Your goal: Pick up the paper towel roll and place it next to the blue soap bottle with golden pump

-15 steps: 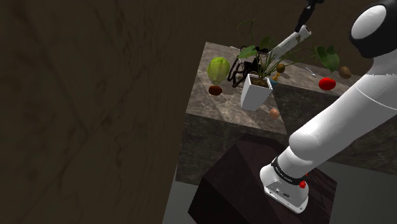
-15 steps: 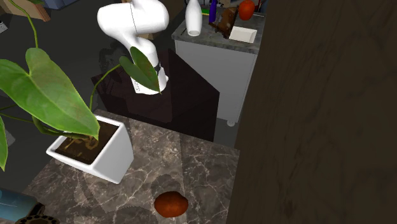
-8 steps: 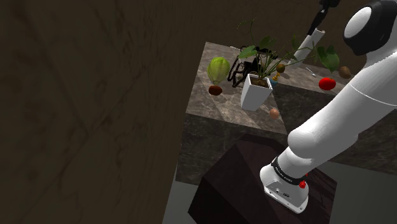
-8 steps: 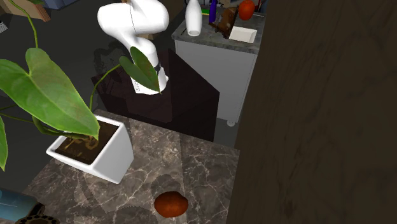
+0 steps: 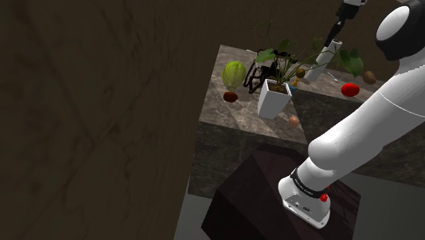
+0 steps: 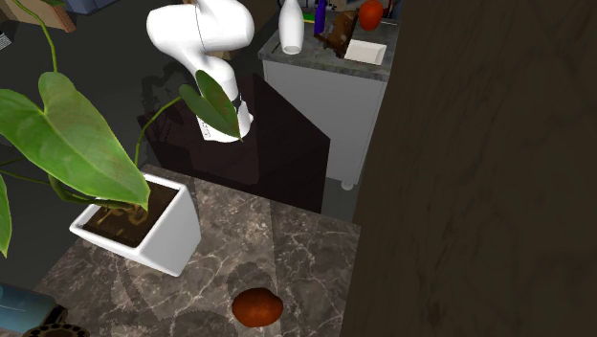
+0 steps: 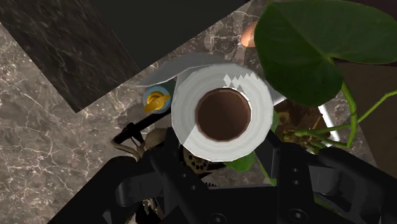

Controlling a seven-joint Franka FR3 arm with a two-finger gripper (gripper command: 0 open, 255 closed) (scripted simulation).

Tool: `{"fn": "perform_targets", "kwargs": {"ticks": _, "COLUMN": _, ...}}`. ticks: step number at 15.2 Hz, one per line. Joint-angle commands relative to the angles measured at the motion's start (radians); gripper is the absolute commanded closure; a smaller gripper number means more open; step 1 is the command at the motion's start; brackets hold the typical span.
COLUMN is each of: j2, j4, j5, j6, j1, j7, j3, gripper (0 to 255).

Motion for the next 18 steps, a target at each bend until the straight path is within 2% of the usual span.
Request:
{"fn": "perform_targets", "kwargs": {"ticks": 1, "j2": -0.014, "j4": -0.042, "j5": -0.008, "j6": 0.031, "j1": 0.001, "j7": 0.004, "j3": 0.002, "gripper": 255}}
{"fn": "perform_targets", "kwargs": {"ticks": 18, "j2": -0.057, "j4": -0.316, "j5": -0.031, "j6": 0.266, "j1": 0.002, "j7": 0.026, "j3": 0.007, "gripper": 255}}
